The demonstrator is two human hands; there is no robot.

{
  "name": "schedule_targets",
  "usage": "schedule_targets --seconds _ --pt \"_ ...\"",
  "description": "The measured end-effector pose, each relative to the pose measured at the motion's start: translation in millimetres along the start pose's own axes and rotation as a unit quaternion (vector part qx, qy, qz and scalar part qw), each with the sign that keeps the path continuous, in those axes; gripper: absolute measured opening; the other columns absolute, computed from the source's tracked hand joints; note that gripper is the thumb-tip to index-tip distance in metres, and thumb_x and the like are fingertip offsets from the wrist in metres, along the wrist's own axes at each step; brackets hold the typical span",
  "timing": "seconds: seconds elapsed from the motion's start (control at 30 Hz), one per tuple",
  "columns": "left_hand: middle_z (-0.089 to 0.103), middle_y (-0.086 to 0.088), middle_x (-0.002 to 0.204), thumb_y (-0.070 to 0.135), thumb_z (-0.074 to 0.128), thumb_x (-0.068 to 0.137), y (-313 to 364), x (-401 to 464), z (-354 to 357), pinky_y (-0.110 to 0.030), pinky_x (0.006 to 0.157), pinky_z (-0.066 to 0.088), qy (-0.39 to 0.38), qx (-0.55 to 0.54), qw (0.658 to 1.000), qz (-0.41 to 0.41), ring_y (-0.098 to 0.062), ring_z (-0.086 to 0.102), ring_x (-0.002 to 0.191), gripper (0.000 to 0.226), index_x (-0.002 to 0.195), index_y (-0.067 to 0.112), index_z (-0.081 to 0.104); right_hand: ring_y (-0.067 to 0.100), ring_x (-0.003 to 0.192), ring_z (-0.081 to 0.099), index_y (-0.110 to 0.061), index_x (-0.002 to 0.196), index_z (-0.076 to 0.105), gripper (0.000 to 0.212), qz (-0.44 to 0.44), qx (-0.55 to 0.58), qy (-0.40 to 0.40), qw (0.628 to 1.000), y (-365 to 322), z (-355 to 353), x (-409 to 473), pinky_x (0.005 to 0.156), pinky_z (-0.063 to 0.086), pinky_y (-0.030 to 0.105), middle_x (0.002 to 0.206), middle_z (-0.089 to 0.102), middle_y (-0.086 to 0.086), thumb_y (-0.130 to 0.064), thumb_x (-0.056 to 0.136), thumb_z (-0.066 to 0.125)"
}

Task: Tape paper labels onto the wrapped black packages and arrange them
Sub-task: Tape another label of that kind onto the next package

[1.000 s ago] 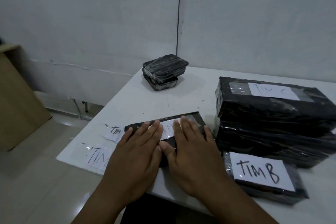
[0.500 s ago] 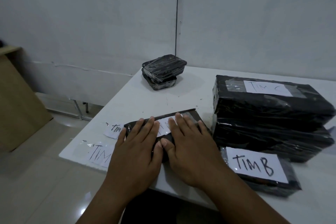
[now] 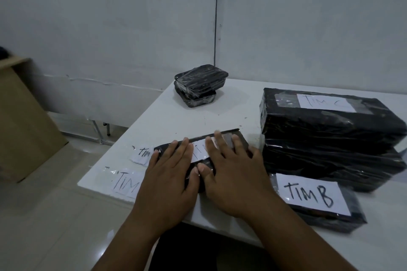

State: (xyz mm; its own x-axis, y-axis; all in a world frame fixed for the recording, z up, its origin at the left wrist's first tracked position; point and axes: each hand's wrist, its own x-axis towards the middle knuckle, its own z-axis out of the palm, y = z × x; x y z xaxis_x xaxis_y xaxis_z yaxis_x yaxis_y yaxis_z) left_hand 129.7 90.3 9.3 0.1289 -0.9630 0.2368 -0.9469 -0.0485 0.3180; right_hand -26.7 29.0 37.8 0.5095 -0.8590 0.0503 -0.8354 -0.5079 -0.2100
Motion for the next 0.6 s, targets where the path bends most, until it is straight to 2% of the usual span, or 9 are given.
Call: schedule_targets --seconds 0.1,0.2,0.33,0.5,0.6 --pt "0.006 0.013 0.169 0.06 0.001 0.088 1 1 1 -0.028 0.125 -0.009 -0.003 0.001 1.0 -0.01 0.002 -0.004 0.154 0.084 0.162 0.027 0.018 0.021 0.156 -0.01 -0.027 0.162 -0.002 0.077 0.008 -0.005 -0.012 1.0 3 3 1 0.123 0.003 0.051 0.17 -0.009 0.0 -0.065 0.097 0.013" --pt "0.003 0.013 0.17 0.063 0.0 0.086 1 1 1 -0.024 0.122 -0.014 -0.007 0.001 1.0 -0.011 0.004 -0.008 0.153 0.086 0.163 0.026 0.014 0.017 0.156 -0.009 -0.016 0.162 -0.003 0.09 0.035 0.01 -0.018 0.999 8 2 2 0.125 0.004 0.045 0.17 -0.009 0.004 -0.072 0.093 0.017" --pt "-0.003 0.008 0.171 0.067 0.003 0.084 -2 0 -1 -0.018 0.118 -0.018 -0.01 -0.021 0.999 -0.024 0.003 -0.013 0.152 0.092 0.163 0.02 0.01 0.019 0.156 -0.009 -0.012 0.161 -0.005 0.099 0.062 0.033 -0.006 0.998 7 1 1 0.124 0.001 0.041 0.169 -0.011 0.008 -0.077 0.09 0.021" --pt "-0.013 0.009 0.17 0.074 0.007 0.078 -1 0 -6 -0.018 0.114 -0.016 -0.029 -0.064 0.996 -0.054 0.007 -0.021 0.145 0.096 0.163 0.028 0.0 0.029 0.156 -0.001 -0.036 0.161 0.01 0.078 0.015 0.02 0.029 0.999 6 1 -2 0.123 0.008 0.047 0.17 -0.005 0.004 -0.073 0.093 0.023" --pt "-0.009 0.007 0.171 0.076 0.014 0.071 -1 2 -9 -0.025 0.121 -0.009 -0.055 -0.04 0.996 -0.058 -0.004 -0.016 0.153 0.104 0.163 0.028 0.003 0.031 0.155 -0.001 -0.026 0.162 0.012 0.08 0.027 0.014 0.007 1.0 1 1 -1 0.125 0.006 0.047 0.17 0.001 0.01 -0.07 0.096 0.023"
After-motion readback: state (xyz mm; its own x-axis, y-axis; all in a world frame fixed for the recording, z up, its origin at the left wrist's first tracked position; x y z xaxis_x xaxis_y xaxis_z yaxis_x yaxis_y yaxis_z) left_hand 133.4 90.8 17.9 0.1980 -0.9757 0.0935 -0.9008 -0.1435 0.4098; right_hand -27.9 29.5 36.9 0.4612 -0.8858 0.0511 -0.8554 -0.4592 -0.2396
